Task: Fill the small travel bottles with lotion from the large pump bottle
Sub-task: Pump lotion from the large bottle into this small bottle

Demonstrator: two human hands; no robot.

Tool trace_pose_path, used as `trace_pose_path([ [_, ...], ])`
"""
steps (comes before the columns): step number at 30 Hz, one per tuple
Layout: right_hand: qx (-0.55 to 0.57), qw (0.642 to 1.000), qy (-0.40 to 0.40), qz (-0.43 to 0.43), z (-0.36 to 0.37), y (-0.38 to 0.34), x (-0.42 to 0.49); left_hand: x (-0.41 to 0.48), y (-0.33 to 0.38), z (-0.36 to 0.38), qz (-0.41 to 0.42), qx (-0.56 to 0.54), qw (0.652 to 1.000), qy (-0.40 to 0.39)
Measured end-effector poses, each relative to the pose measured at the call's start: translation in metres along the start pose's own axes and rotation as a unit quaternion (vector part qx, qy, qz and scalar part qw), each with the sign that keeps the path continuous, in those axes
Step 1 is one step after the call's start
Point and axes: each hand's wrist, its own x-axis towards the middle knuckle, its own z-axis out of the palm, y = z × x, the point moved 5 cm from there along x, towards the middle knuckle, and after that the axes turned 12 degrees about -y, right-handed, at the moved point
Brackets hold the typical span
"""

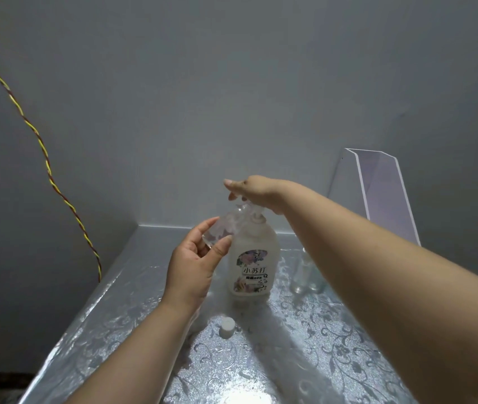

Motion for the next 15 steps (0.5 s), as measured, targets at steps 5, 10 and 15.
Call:
trace_pose_path([
  [5, 0.049, 0.999, 0.012, 0.000, 0.009, 0.007, 0.003, -0.005, -0.011, 0.001, -0.013, -0.023, 1.000, 0.001],
  [10, 0.064, 0.998, 0.018, 0.002, 0.013, 0.007, 0.001, -0.008, -0.014, 0.005, -0.018, -0.034, 0.999, -0.011],
  [15, 0.039, 0.999, 0.011, -0.005, 0.003, 0.000, -0.005, -0.003, -0.007, 0.003, -0.011, -0.041, 0.999, -0.015],
])
